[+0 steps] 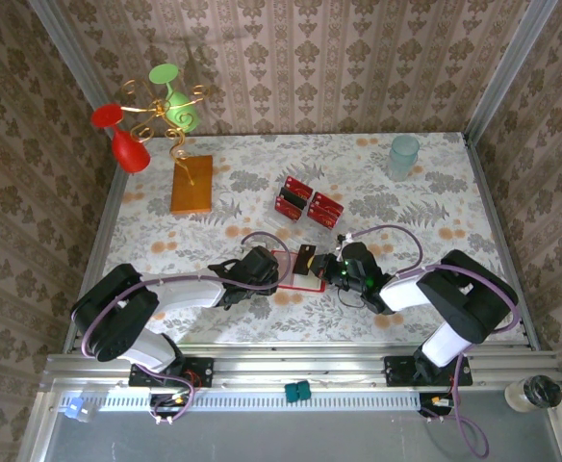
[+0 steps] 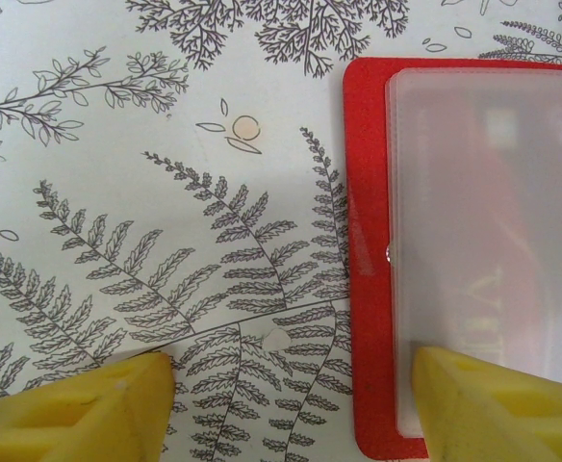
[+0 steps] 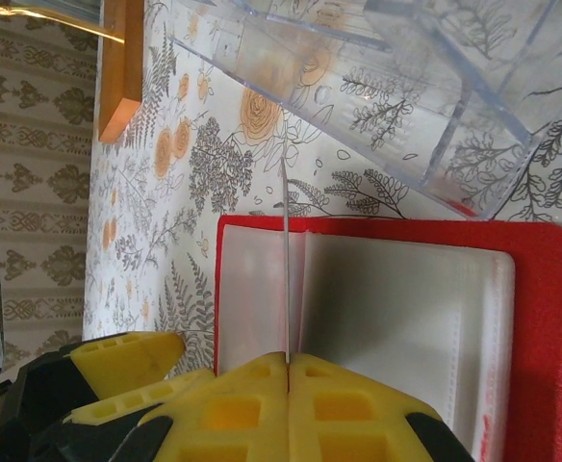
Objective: Put the credit cards into the card holder
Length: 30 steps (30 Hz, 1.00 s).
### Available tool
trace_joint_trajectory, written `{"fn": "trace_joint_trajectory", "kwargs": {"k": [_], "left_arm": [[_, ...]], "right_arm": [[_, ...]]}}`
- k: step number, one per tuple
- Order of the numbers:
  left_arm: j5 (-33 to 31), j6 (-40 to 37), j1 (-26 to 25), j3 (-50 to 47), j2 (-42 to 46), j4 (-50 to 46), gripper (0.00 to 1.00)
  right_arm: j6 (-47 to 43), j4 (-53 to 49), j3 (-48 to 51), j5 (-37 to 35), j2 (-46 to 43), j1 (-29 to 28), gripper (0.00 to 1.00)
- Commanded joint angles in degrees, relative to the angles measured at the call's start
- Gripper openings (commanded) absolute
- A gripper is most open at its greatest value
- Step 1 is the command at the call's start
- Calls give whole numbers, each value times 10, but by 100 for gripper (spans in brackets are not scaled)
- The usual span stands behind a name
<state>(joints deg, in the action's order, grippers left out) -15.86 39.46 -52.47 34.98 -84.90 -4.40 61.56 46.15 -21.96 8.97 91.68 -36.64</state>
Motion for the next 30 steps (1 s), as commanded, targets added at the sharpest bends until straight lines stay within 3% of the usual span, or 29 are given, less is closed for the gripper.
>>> {"fn": "trace_joint_trajectory", "kwargs": {"k": [1, 20, 30], "left_arm": [[-12, 14, -3, -12, 1, -18, 68], [-16, 14, -4, -12, 13, -23, 67], [-5, -33, 6, 39, 41, -49, 68]], "right_arm": [[2, 12, 7, -6, 10, -5, 0], [18, 38, 21, 2, 22, -10, 0], [-18, -66, 4, 30, 1, -2, 0]]}}
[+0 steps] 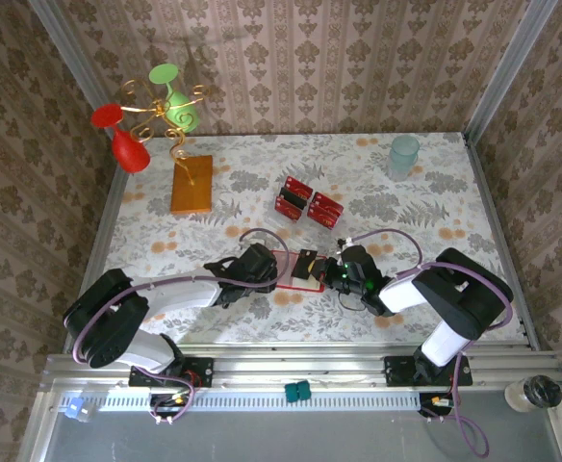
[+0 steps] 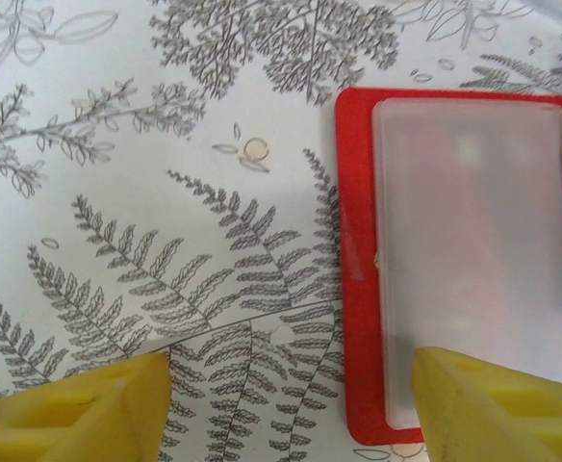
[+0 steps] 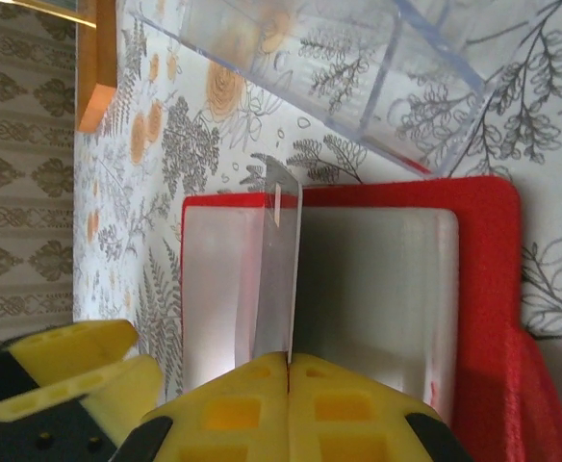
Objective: Put the credit cards into the card holder
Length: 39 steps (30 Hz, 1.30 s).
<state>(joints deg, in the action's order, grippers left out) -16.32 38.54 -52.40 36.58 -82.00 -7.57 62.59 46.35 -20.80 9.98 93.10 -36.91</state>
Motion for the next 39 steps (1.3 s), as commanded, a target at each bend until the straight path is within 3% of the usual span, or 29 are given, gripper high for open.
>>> {"fn": "trace_joint_trajectory", "kwargs": {"k": [1, 11, 24, 33, 39], "left_arm": [[3, -30, 5, 28, 9, -16, 68], [26, -68, 7, 68, -50, 0, 68], [16, -60, -1, 21, -62, 18, 68], [5, -65, -7, 47, -14, -4, 68], [7, -72, -14, 52, -34, 9, 68]], "right_arm": [[-38, -85, -10, 24, -18, 3, 0], [-112, -195, -19, 49, -61, 34, 0], [-115, -190, -28, 75, -74, 36, 0], [-111, -170, -22, 84, -76, 36, 0], [-104, -157, -9, 81, -84, 36, 0]]}}
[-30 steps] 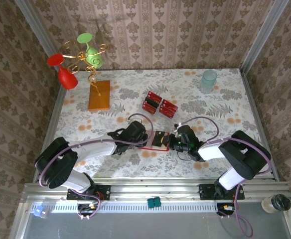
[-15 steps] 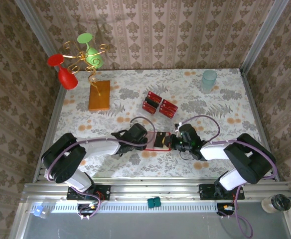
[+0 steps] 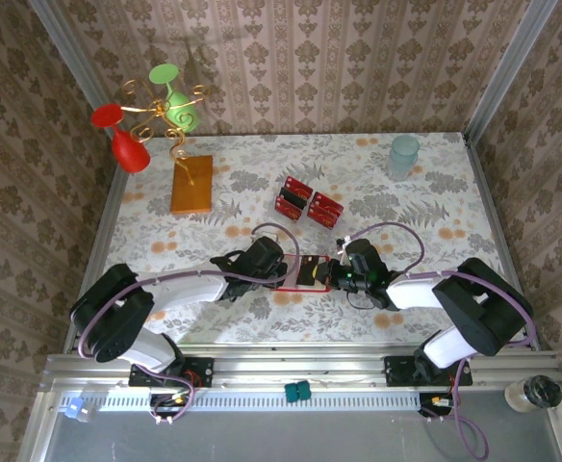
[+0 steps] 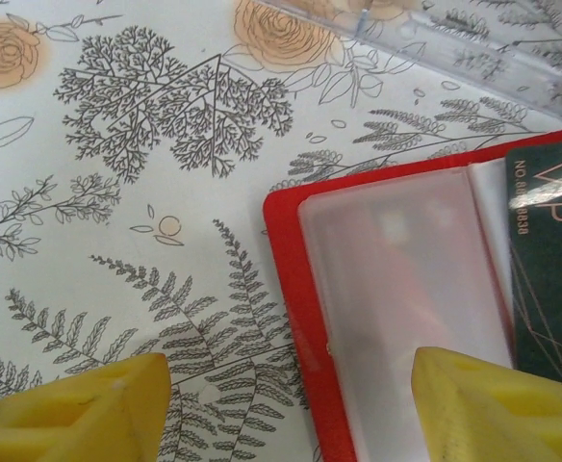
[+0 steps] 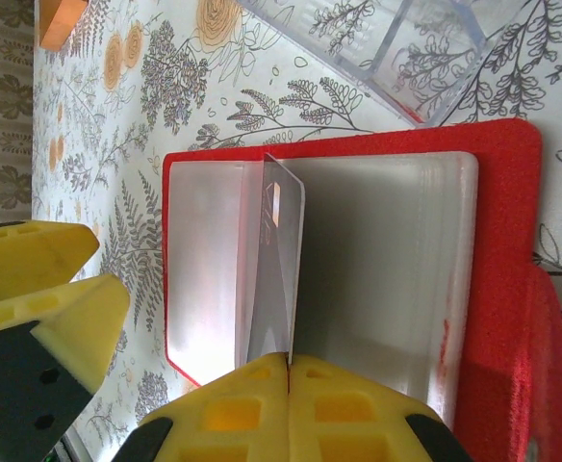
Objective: Put the credit cards into the card holder
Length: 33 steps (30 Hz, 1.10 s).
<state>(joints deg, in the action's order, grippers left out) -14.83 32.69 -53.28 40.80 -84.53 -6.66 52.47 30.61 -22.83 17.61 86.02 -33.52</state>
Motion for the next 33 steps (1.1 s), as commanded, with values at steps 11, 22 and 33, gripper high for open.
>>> {"fn": "trace_joint_trajectory", "kwargs": {"k": [11, 22, 33], "left_arm": [[-27, 9, -15, -6, -50, 7, 68], [-51, 48, -24, -21, -58, -13, 67], [-60, 58, -29, -24, -57, -18, 67]], "right_arm": [[-1, -20, 10, 2, -54, 2, 0], [-3, -15, 4, -18, -90, 4, 0], [16, 71, 23, -19, -47, 4, 0]]}}
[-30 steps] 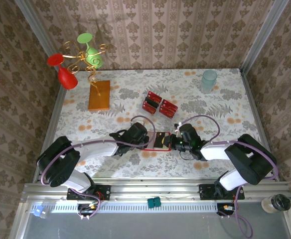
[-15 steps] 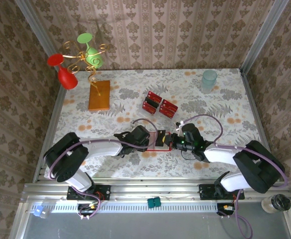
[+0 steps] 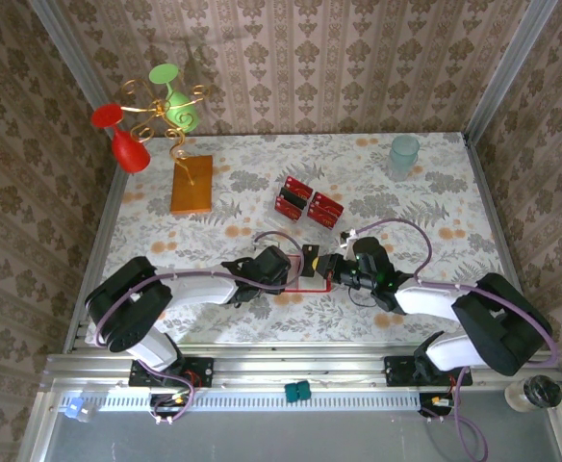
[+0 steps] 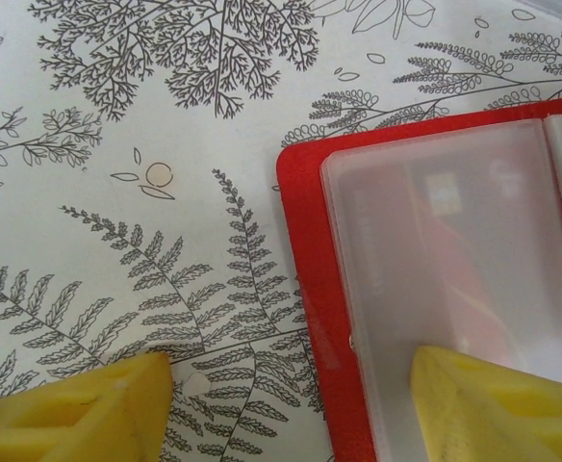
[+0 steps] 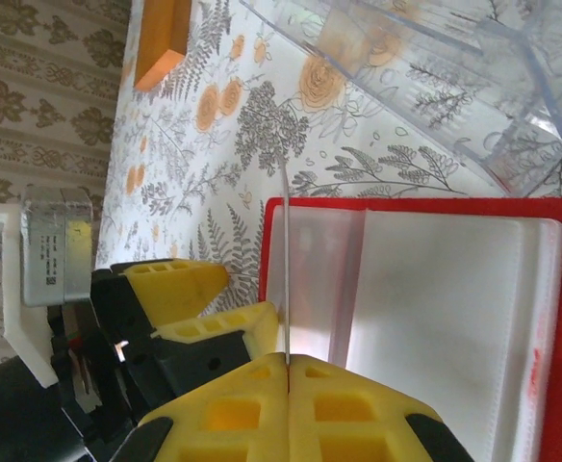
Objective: Put the credit cards into the card holder
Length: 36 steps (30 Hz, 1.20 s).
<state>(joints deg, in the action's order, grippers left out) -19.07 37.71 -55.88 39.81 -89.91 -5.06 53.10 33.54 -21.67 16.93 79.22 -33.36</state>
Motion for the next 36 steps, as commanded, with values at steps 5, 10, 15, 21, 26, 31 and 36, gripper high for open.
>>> {"fn": "trace_joint_trajectory", "kwargs": {"k": [5, 10, 15, 21, 26, 31, 36], "left_arm": [[-20, 12, -5, -17, -2, -36, 67], [-21, 14, -9, -18, -2, -36, 67], [-22, 15, -10, -19, -2, -35, 67], [-21, 15, -11, -18, -4, -34, 67], [-21, 15, -12, -20, -4, -34, 67], [-21, 16, -13, -19, -5, -34, 67], [-21, 16, -13, -20, -6, -34, 67]], "right_arm": [[13, 66, 14, -12, 44, 1, 0], [14, 89, 25, -25, 58, 1, 0], [15, 101, 30, -32, 68, 0, 0], [21, 124, 31, -28, 88, 1, 0], [28, 142, 31, -25, 100, 1, 0], [34, 160, 29, -18, 119, 1, 0], [39, 179, 31, -11, 140, 1, 0]]}}
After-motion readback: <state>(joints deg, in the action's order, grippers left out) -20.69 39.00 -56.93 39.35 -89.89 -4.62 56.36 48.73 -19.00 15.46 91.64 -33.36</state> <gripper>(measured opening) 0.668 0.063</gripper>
